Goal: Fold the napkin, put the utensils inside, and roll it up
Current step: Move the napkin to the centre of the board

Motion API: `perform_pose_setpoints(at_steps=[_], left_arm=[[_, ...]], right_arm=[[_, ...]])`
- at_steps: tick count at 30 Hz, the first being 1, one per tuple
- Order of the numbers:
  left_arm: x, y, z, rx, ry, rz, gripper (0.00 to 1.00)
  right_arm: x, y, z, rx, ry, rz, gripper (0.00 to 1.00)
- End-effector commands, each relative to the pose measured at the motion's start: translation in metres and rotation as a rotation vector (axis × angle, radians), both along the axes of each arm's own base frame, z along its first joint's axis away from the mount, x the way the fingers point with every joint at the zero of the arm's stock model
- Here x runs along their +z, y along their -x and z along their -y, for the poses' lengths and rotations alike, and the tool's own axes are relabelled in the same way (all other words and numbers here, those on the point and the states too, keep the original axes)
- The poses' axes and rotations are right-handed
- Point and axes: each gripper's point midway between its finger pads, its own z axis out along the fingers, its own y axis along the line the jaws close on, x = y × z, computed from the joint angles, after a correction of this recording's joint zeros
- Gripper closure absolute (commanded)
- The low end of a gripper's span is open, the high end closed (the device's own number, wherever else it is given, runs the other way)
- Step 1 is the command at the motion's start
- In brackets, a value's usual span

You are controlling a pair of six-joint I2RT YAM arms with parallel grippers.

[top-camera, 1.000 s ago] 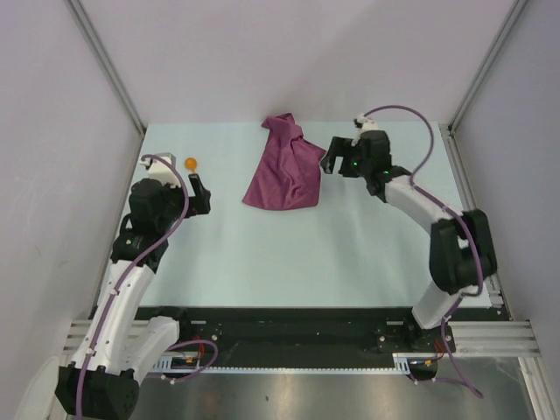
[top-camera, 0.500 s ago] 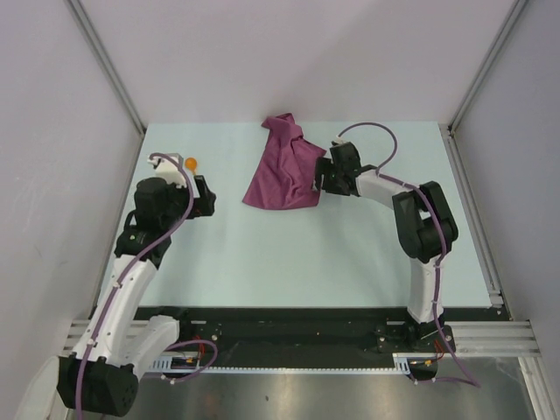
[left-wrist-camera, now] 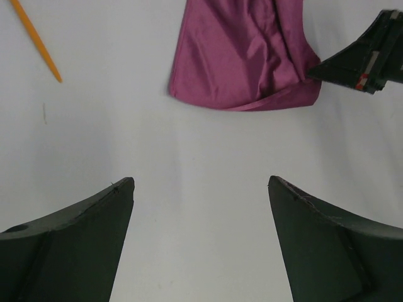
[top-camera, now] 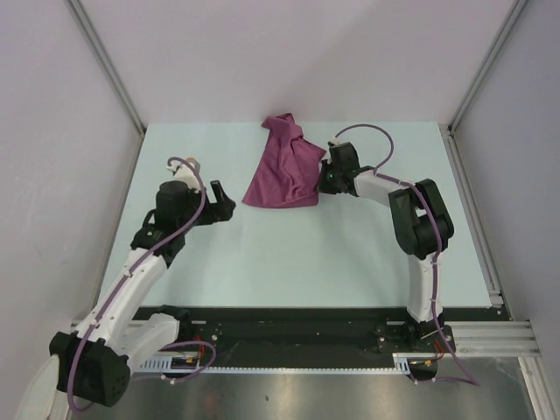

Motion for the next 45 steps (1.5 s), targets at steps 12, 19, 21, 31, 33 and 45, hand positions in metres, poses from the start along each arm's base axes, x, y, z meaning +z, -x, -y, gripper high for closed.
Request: perform_pose_setpoints(at_steps=[12, 19, 21, 31, 33, 45], left_arm=[[-0.087, -0.014, 0.033, 0.048, 0.112, -0.157, 0.18], [-0.111, -0.008, 0.071, -0.033, 0.143, -0.222, 0.21], [-0.122, -0.008, 0.071, -0.025, 0.13, -0.248, 0.21], [-0.161, 0.008, 0.076, -0.036, 0.075, -0.371, 0.32], [-0.166, 0.012, 0.078, -0.036, 0.097, -0.387, 0.33], [-0.185, 0.009, 0.09, -0.035, 0.149, -0.438, 0.52]], right_arm=[[0.007, 0.121, 0.037, -0.059, -0.03, -0.05, 1.0], [0.001, 0.171, 0.049, -0.095, -0.015, -0.066, 1.0], [0.003, 0.179, 0.048, -0.096, -0.026, -0.068, 1.0], [0.001, 0.195, 0.043, -0.094, -0.045, -0.071, 1.0], [0.0, 0.194, 0.042, -0.089, -0.044, -0.071, 1.0], [-0.003, 0.199, 0.035, -0.074, -0.042, -0.071, 1.0]])
